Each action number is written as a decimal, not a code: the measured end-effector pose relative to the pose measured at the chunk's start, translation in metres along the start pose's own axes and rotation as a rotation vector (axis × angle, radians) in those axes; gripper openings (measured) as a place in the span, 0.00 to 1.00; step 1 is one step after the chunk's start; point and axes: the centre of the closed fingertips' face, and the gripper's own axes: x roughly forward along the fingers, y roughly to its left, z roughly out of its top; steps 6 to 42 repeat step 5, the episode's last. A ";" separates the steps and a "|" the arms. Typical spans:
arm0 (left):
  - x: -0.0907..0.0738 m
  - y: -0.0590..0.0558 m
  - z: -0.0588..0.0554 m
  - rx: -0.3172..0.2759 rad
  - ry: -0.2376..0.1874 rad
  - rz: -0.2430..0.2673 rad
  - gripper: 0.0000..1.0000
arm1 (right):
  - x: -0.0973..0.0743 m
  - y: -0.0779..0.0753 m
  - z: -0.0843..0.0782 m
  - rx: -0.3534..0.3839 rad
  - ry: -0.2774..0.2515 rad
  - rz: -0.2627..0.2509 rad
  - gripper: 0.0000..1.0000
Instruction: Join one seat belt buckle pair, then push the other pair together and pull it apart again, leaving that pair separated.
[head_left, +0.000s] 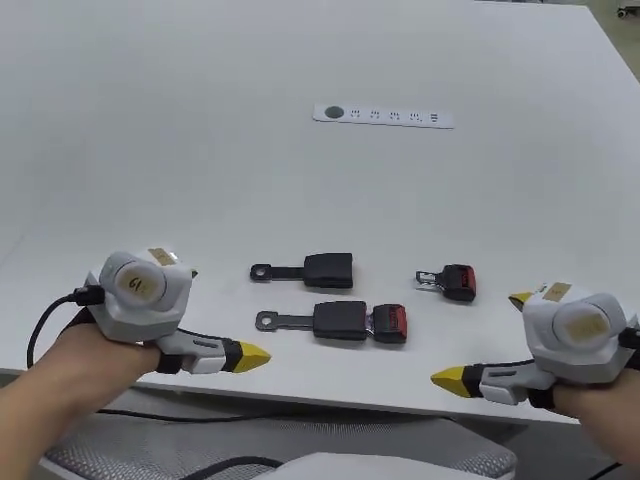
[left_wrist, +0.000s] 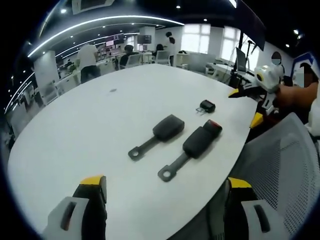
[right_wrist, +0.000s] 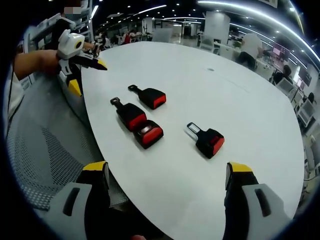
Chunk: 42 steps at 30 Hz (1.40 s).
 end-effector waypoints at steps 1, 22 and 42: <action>-0.001 0.000 -0.001 -0.005 -0.004 -0.003 1.00 | 0.001 0.001 0.002 -0.001 -0.003 -0.001 0.98; -0.004 -0.001 0.003 -0.015 -0.021 -0.003 1.00 | 0.004 0.005 0.008 0.000 -0.012 -0.001 0.98; -0.004 -0.001 0.003 -0.015 -0.021 -0.003 1.00 | 0.004 0.005 0.008 0.000 -0.012 -0.001 0.98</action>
